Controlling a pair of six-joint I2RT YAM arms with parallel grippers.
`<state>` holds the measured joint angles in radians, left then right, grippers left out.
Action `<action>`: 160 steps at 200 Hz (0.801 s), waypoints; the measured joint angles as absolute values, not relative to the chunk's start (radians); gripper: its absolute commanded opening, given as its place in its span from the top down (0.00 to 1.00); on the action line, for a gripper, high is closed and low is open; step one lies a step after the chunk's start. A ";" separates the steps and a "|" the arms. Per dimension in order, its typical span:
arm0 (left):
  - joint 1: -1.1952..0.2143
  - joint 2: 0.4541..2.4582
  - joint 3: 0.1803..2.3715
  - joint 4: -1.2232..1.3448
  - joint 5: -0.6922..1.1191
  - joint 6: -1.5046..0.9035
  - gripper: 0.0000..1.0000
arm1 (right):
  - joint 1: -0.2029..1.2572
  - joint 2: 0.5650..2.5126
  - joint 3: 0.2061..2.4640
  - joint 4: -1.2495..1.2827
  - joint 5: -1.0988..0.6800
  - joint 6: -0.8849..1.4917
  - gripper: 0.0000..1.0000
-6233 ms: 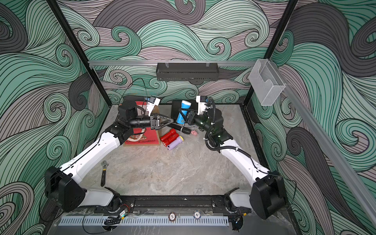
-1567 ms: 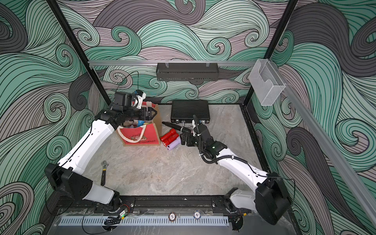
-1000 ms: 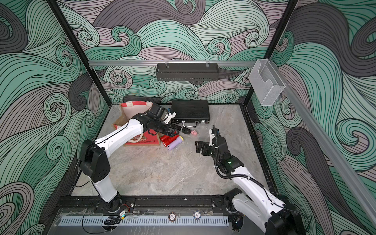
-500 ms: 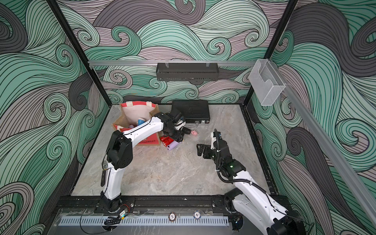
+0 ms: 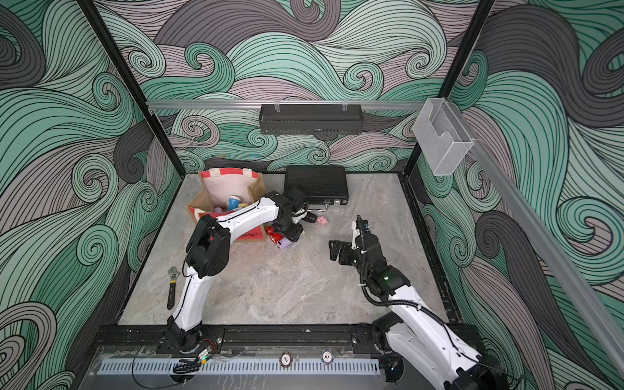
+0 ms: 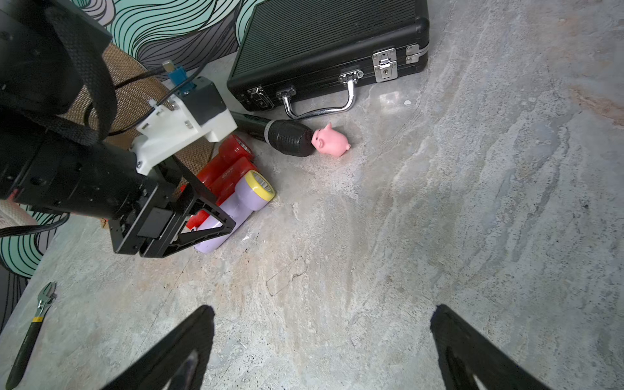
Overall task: Put the flashlights into the tote bags
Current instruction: Pick up the flashlight from the center of the board.
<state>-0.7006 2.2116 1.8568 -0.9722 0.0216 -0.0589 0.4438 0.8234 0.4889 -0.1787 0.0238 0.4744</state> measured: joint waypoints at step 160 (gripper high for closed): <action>-0.702 2.276 1.857 -0.968 -0.010 -0.058 0.84 | 0.442 0.821 0.504 -0.184 0.050 0.459 0.00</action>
